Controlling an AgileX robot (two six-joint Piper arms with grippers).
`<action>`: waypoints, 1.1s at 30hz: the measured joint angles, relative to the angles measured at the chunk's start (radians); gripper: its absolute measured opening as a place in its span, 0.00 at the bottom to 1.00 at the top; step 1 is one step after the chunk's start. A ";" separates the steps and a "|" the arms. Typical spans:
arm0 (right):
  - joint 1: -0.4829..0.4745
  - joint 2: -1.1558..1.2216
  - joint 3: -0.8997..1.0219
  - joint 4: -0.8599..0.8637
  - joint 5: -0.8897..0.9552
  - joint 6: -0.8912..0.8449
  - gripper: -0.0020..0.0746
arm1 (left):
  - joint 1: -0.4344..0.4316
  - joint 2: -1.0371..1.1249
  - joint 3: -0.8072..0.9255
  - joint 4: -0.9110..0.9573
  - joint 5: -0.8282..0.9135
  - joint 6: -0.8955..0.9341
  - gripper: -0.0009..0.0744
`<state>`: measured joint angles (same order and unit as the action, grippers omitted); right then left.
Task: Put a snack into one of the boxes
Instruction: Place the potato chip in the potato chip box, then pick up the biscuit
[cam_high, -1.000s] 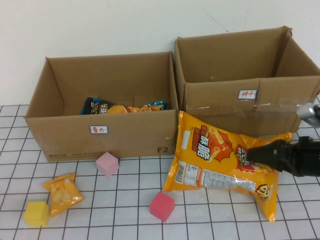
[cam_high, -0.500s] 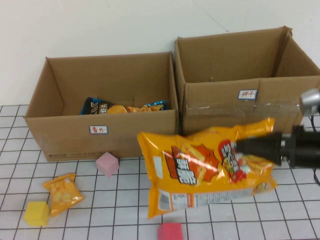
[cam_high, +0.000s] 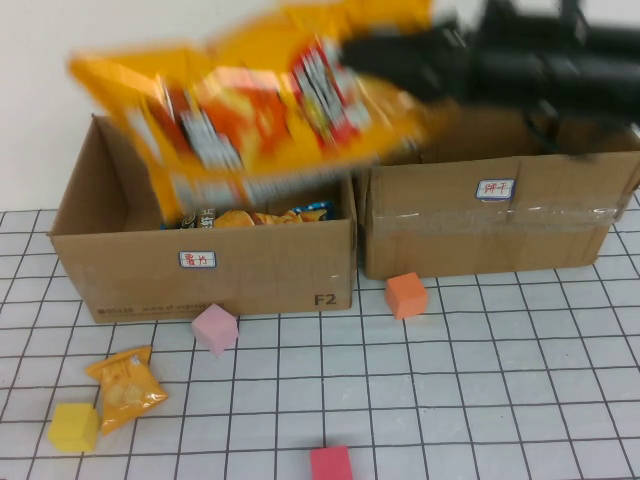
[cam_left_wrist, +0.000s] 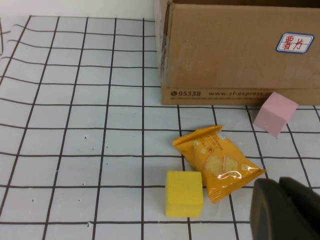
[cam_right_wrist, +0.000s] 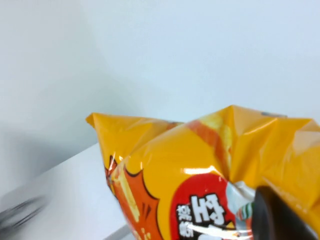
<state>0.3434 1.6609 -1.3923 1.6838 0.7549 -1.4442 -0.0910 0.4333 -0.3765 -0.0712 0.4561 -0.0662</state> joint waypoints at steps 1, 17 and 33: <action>0.021 0.017 -0.050 0.000 -0.055 0.000 0.05 | 0.000 0.000 0.000 0.000 0.000 0.000 0.01; 0.104 0.588 -0.612 0.008 -0.203 0.220 0.65 | 0.000 0.000 0.036 -0.032 -0.034 0.000 0.01; 0.036 0.224 -0.635 -0.827 0.094 0.425 0.08 | 0.000 0.201 -0.197 -0.057 0.285 0.007 0.01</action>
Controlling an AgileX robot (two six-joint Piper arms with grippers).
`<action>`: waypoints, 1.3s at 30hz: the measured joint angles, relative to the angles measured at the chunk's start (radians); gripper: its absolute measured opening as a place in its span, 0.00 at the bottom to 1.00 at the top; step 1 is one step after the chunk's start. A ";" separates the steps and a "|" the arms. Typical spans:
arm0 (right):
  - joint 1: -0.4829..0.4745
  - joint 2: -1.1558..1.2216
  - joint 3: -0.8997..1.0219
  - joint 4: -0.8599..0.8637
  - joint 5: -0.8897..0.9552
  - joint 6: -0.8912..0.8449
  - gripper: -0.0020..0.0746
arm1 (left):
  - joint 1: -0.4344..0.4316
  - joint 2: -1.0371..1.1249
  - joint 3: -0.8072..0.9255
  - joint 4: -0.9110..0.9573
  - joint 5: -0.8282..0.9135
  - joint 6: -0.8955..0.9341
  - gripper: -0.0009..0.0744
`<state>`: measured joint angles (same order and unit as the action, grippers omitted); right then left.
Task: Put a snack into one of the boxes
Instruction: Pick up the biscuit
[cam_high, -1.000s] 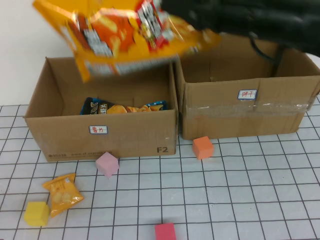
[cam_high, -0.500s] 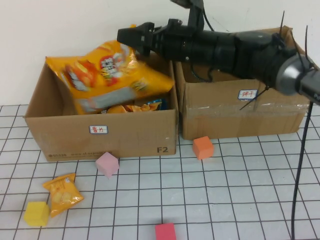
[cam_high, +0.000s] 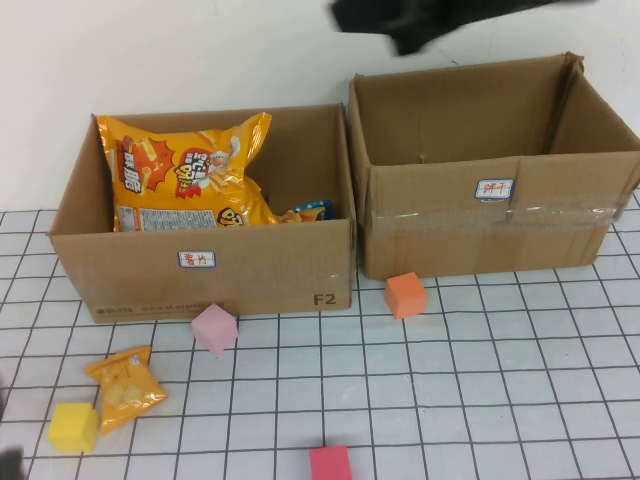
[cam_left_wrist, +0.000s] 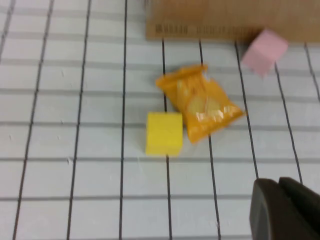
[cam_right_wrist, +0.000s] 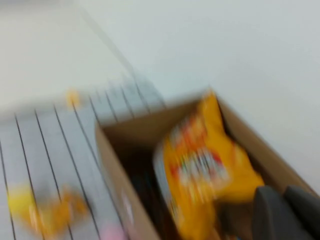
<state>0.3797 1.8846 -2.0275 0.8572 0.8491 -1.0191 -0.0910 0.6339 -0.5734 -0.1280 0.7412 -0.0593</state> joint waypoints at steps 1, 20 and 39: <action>-0.002 -0.036 0.000 -0.089 0.039 0.033 0.06 | 0.000 0.037 -0.026 -0.004 0.024 0.002 0.01; 0.001 -0.743 0.876 -0.422 -0.033 0.156 0.04 | 0.000 0.823 -0.311 -0.135 -0.031 -0.017 0.51; 0.001 -1.400 1.309 -0.472 -0.069 0.440 0.03 | -0.039 1.264 -0.607 -0.015 0.003 -0.120 0.79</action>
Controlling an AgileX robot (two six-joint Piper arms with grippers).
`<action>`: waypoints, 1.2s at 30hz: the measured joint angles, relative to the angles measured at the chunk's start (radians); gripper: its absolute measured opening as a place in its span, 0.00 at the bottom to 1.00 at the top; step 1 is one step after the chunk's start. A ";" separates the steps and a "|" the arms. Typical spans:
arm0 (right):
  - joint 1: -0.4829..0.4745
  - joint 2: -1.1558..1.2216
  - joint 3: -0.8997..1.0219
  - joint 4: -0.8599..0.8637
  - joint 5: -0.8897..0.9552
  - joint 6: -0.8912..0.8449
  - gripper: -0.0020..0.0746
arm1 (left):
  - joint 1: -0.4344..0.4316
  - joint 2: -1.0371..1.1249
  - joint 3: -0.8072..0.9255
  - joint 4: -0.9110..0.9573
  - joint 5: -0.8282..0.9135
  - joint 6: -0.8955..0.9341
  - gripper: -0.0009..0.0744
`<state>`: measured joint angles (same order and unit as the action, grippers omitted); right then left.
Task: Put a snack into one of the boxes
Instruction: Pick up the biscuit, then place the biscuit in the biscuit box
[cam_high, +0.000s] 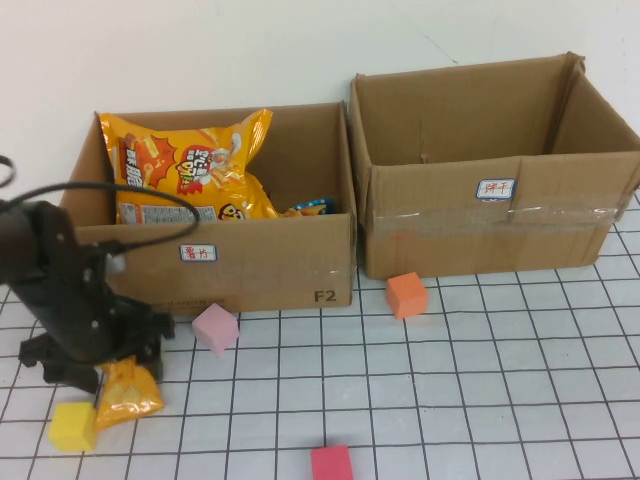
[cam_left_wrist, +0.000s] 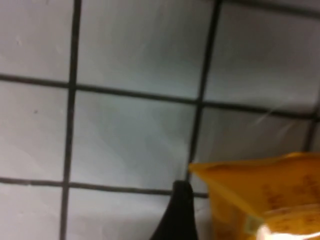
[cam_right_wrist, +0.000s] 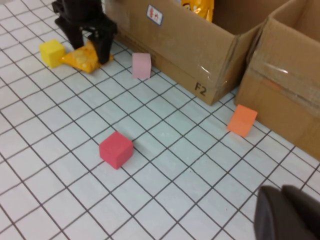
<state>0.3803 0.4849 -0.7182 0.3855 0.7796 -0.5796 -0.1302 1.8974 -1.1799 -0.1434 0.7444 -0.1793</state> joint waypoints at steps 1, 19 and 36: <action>0.000 0.000 0.001 -0.005 0.000 0.002 0.03 | -0.011 0.007 0.000 0.024 0.008 -0.013 0.78; 0.000 -0.002 0.008 -0.045 0.000 0.025 0.03 | -0.182 -0.059 -0.010 0.072 0.129 -0.019 0.53; 0.000 -0.002 0.008 -0.047 -0.220 0.028 0.03 | -0.476 -0.107 -0.498 -0.280 -0.428 0.419 0.53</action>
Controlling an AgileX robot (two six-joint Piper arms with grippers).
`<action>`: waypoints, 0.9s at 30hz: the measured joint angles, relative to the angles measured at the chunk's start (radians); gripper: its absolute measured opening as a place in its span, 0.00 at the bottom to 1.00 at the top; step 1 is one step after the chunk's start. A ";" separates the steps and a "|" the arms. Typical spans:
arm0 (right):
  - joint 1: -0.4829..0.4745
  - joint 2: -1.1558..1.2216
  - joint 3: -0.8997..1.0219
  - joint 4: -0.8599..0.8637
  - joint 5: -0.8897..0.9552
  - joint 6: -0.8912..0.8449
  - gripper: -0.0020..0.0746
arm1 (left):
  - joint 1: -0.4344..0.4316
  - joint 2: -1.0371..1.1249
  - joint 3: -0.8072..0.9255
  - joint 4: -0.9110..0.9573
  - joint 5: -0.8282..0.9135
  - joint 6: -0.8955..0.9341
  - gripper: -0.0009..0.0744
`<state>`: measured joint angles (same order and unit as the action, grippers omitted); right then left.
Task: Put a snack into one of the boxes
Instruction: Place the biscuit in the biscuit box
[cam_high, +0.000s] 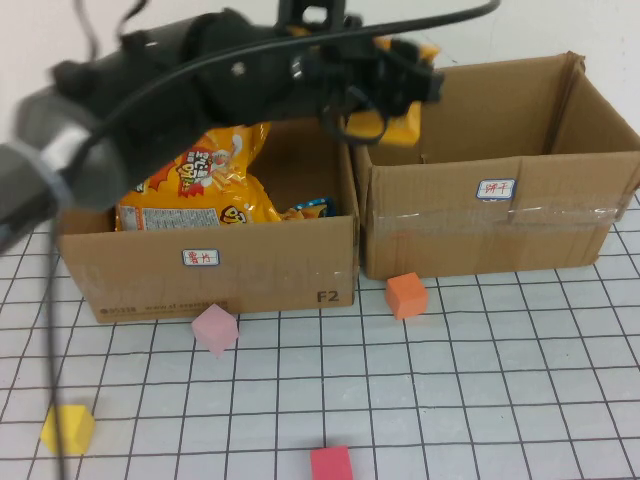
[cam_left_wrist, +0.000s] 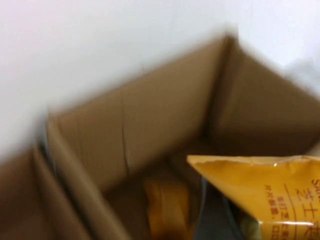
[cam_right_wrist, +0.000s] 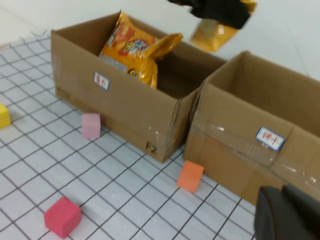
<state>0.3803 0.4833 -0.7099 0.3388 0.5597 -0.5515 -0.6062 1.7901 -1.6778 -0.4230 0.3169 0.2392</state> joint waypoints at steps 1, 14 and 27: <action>0.000 0.000 0.000 0.000 -0.007 0.000 0.03 | 0.000 0.034 -0.039 -0.001 -0.027 0.009 0.53; 0.000 0.000 0.047 -0.028 0.004 0.000 0.03 | 0.000 0.465 -0.481 0.018 -0.002 0.145 0.62; 0.000 0.000 0.051 -0.114 0.136 0.000 0.03 | 0.006 0.331 -0.668 0.423 0.523 -0.033 0.04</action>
<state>0.3803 0.4833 -0.6591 0.2243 0.6961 -0.5515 -0.5998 2.1212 -2.3458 0.0000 0.8396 0.2063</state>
